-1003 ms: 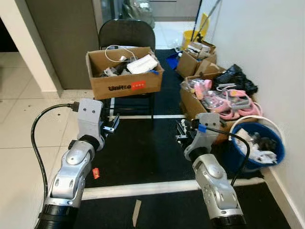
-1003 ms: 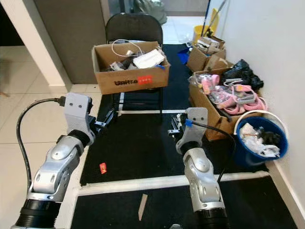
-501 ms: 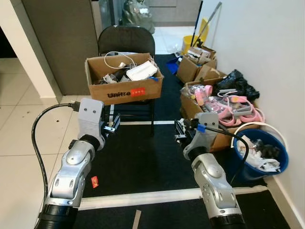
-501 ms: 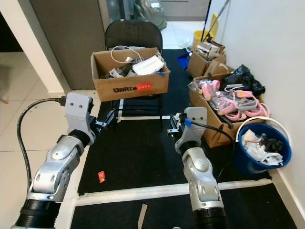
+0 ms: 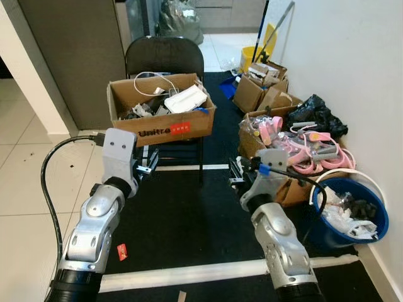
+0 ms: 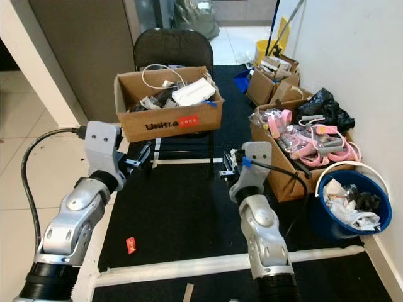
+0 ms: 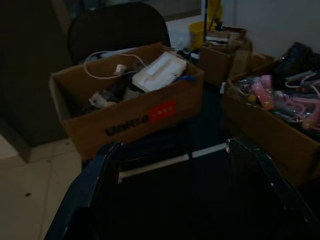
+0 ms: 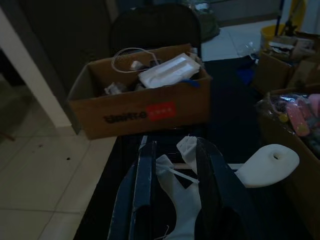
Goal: Picking trash to rubbish bin
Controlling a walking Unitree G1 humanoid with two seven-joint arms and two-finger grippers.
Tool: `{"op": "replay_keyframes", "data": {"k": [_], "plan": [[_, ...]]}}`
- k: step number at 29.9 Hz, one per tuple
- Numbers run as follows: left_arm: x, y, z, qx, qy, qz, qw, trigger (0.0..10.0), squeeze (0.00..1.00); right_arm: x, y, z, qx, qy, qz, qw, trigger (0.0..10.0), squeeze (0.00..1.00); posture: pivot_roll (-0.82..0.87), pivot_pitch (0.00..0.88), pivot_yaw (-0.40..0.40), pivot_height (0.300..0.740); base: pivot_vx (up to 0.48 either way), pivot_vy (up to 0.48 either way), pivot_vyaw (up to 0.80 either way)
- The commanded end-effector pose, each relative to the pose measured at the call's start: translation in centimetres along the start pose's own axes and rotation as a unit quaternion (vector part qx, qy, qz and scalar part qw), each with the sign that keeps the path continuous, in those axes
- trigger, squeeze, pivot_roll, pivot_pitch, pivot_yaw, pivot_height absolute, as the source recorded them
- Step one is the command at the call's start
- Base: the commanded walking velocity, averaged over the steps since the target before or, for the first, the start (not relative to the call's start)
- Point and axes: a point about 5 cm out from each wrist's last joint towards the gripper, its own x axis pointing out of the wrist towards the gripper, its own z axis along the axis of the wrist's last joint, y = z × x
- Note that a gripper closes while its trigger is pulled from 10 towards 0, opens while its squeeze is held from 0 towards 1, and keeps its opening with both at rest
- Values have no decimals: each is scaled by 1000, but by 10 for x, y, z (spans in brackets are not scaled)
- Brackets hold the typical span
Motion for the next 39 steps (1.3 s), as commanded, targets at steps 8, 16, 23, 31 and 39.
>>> {"op": "replay_keyframes", "data": {"k": [8, 16, 23, 31, 39], "plan": [[-2, 0, -2, -1, 4, -5, 1000, 10000, 0, -2, -3, -3, 1, 6, -7, 1000, 10000, 0, 12, 117, 31, 740, 419, 0, 0], [-2, -1, -3, -2, 3, -6, 1000, 10000, 0, -2, -3, -3, 0, 6, -6, 1000, 10000, 0, 11, 117, 30, 740, 452, 0, 0], [-2, -1, -3, -2, 3, -6, 1000, 10000, 0, -2, -4, -3, 0, 6, -7, 1000, 10000, 0, 8, 118, 30, 740, 469, 0, 0], [-2, -1, -3, -3, 2, -5, 1000, 10000, 0, -1, -5, -3, -1, 6, -6, 1000, 10000, 0, 9, 121, 26, 740, 469, 0, 0], [-3, 0, -3, -2, 3, -2, 1000, 10000, 0, 0, -3, -3, -1, 7, -1, 1000, 10000, 0, 11, 124, 22, 740, 469, 0, 0]]}}
